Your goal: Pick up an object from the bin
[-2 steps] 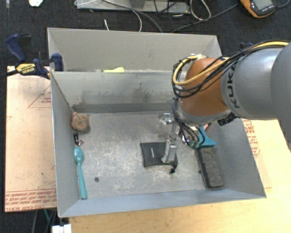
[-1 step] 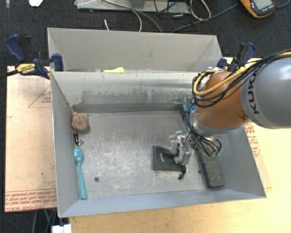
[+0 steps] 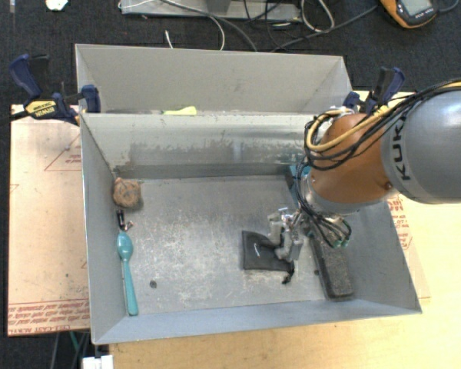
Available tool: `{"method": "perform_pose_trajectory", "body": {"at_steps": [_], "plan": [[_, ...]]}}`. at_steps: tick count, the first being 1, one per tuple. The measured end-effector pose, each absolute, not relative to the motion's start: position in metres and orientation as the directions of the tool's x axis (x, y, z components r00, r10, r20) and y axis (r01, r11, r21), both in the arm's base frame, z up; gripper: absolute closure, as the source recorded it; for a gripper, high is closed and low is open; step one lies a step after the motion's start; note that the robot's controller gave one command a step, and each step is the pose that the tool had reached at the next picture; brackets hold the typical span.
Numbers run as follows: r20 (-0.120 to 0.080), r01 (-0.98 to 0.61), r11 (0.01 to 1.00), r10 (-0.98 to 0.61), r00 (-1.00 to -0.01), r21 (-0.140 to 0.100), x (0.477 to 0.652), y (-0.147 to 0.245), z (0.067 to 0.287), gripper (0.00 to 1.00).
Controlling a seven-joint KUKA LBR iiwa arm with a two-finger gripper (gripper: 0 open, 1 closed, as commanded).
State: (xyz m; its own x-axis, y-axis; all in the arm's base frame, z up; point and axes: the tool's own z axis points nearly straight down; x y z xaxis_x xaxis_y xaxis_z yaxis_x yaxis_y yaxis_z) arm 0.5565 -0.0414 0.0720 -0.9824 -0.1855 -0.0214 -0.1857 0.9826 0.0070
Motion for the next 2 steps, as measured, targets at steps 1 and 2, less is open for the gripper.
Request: {"method": "perform_pose_trajectory", "body": {"at_steps": [1, 2], "plan": [[-0.022, -0.284, 0.959, -0.284, -0.959, 0.004, 0.555, 0.014, 0.075, 1.0], [-0.019, -0.243, 0.97, -0.243, -0.97, 0.007, 0.55, -0.032, 0.145, 1.0]]}}
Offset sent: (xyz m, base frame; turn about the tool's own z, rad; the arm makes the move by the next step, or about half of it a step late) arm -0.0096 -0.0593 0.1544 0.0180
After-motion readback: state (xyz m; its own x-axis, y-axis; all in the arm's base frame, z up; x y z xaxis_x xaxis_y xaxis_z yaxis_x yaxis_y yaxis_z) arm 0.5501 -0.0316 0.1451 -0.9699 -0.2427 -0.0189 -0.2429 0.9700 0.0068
